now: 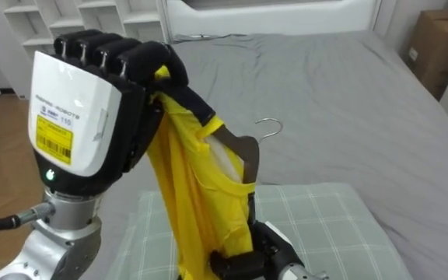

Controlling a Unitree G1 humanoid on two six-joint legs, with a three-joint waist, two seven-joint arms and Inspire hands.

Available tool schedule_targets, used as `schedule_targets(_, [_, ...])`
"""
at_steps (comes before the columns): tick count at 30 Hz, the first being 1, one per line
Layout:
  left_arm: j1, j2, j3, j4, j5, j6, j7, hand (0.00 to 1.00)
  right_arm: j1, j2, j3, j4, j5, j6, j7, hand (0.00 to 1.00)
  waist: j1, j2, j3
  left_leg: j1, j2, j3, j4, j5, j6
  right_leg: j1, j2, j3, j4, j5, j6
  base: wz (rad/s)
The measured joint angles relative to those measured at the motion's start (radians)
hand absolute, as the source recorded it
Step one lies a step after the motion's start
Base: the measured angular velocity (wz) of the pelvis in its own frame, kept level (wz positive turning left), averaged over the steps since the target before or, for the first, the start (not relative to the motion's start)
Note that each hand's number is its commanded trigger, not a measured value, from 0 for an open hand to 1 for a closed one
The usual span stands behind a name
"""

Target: Hang clothes

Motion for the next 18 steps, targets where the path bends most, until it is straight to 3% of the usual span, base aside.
schedule_targets(4, [0.007, 0.008, 0.000, 0.018, -0.028, -0.002, 0.001, 0.00, 0.000, -0.017, -0.004, 0.000, 0.003, 0.001, -0.022, 1.00, -0.004, -0.013, -0.0009, -0.001, 0.000, -0.002, 0.000, 0.000, 0.000, 0.000, 0.000, 0.000, 0.000, 0.000, 0.000, 0.00])
schedule_targets(11, [0.016, 0.017, -0.002, 0.025, -0.072, -0.006, 0.002, 0.00, 0.001, -0.018, -0.029, -0.009, -0.026, 0.003, -0.044, 1.00, -0.027, -0.014, -0.0009, 0.004, -0.001, -0.002, 0.001, 0.000, 0.000, 0.006, 0.001, 0.002, -0.002, -0.001, 0.001, 0.00])
schedule_targets(18, [0.115, 0.040, -0.003, 0.053, -0.069, -0.049, -0.014, 0.00, 0.059, -0.020, -0.163, -0.065, -0.371, 0.003, -0.111, 1.00, -0.037, -0.016, -0.0020, 0.003, 0.000, 0.000, 0.001, 0.000, 0.000, 0.004, 0.002, 0.002, -0.005, -0.001, 0.001, 0.00])
